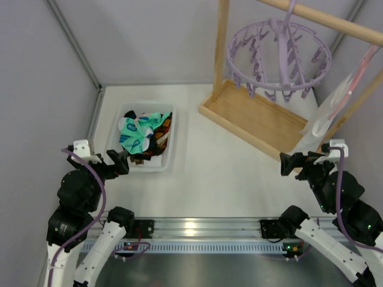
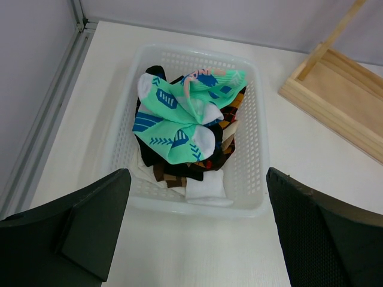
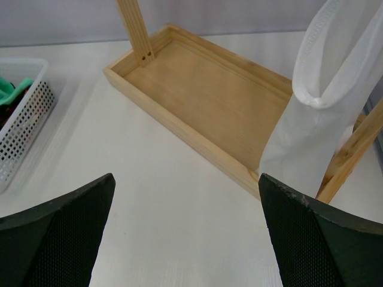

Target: Remove the socks clipped to the hanger

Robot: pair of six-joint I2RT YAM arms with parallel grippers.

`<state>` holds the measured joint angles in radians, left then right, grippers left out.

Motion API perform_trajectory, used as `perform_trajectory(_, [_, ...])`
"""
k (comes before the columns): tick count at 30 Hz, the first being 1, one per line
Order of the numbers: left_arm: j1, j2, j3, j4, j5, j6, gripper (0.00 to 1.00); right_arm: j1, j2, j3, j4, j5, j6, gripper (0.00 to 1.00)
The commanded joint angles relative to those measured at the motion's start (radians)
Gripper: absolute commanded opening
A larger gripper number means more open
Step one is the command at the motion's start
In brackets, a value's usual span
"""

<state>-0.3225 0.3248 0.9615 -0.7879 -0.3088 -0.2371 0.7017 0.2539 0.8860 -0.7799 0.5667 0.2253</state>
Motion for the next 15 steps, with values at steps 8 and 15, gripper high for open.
perform_trajectory(8, [-0.003,0.002,-0.012,0.003,-0.013,-0.010,0.98,-0.008,0.074,0.013,0.019,-0.004,-0.021,0.99])
perform_trajectory(15, [-0.003,0.003,-0.014,0.003,-0.015,-0.011,0.98,-0.008,0.090,0.010,0.027,-0.004,-0.020,0.99])
